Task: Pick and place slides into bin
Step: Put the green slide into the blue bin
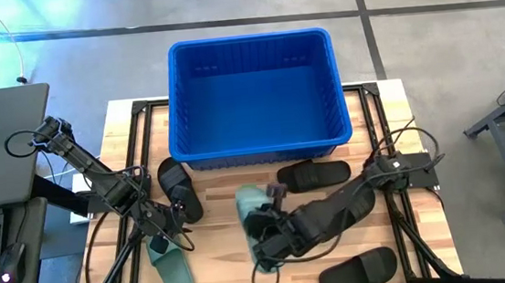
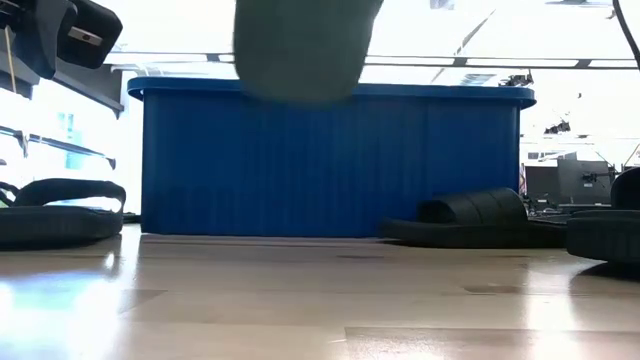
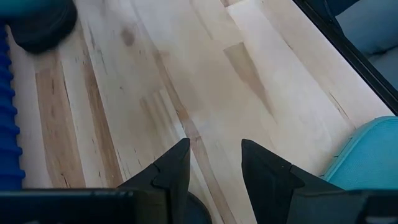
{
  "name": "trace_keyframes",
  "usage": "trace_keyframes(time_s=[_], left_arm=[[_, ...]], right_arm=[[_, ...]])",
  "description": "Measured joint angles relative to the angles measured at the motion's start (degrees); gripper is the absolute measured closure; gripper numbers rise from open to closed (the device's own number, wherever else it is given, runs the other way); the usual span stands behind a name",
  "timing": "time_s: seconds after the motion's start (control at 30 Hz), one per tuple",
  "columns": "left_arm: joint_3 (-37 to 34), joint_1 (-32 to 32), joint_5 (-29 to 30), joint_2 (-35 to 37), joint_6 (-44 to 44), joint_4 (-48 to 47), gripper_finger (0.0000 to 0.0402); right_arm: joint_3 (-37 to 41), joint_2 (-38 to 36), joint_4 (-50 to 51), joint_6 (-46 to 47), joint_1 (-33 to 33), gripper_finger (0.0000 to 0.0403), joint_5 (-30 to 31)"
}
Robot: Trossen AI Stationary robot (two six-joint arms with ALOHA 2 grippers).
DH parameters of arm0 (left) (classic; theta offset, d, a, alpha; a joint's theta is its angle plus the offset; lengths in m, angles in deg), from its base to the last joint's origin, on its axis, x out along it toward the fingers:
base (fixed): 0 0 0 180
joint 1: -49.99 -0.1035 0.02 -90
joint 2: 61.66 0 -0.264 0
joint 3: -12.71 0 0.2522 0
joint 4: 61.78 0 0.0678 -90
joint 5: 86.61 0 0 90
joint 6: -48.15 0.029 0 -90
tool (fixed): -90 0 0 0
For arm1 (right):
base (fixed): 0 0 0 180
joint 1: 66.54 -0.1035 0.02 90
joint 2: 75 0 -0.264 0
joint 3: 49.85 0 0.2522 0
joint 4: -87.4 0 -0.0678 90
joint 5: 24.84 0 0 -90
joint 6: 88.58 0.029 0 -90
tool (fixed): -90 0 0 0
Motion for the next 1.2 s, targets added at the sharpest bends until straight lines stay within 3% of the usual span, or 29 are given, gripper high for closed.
trace_keyframes(time_s=[0.13, 0.33, 0.43, 0.53, 0.7, 0.93, 1.07, 1.2], left_arm=[[0.0, 0.0, 0.0, -0.02, 0.04, -0.05, 0.0273], [0.0, 0.0, 1.14, -0.02, 0.49, 0.01, 0.0273], [0.0, -0.01, 1.4, -0.02, 0.48, 0.14, 0.0273], [0.0, 0.0, 1.4, -0.02, 0.48, 0.24, 0.0273], [0.0, -0.02, 1.51, -0.02, 0.48, 0.19, 0.0273], [0.0, 0.0, 1.55, -0.02, 1.14, 0.13, 0.0273], [0.0, -0.02, 1.55, -0.02, 2.05, 0.01, 0.0273], [0.0, 0.0, 1.6, -0.02, 2.05, -0.13, 0.0273]], right_arm=[[-1.44, -2.19, 0.79, -3.83, -0.91, 0.0402, 8.52], [-2.15, -5.41, 3.88, -13.58, 0.12, 0.0402, 32.43], [-2.25, -7.15, 9.68, -12.68, 3.94, 0.0402, 37.45], [-2.25, -9.63, 13.72, -9.18, 9.65, 0.0402, 36.13], [-2.1, -13.6, 13.53, -13.55, 23.03, 0.0403, 28.22], [-1.33, -14.27, 12.74, -19.3, 44.22, 0.0403, 6.38], [3.89, -13.42, 7.93, -25.01, 51.99, 0.0403, -0.82], [13.96, -13.22, -3.59, -31.68, 56.53, 0.0403, -2.82]])
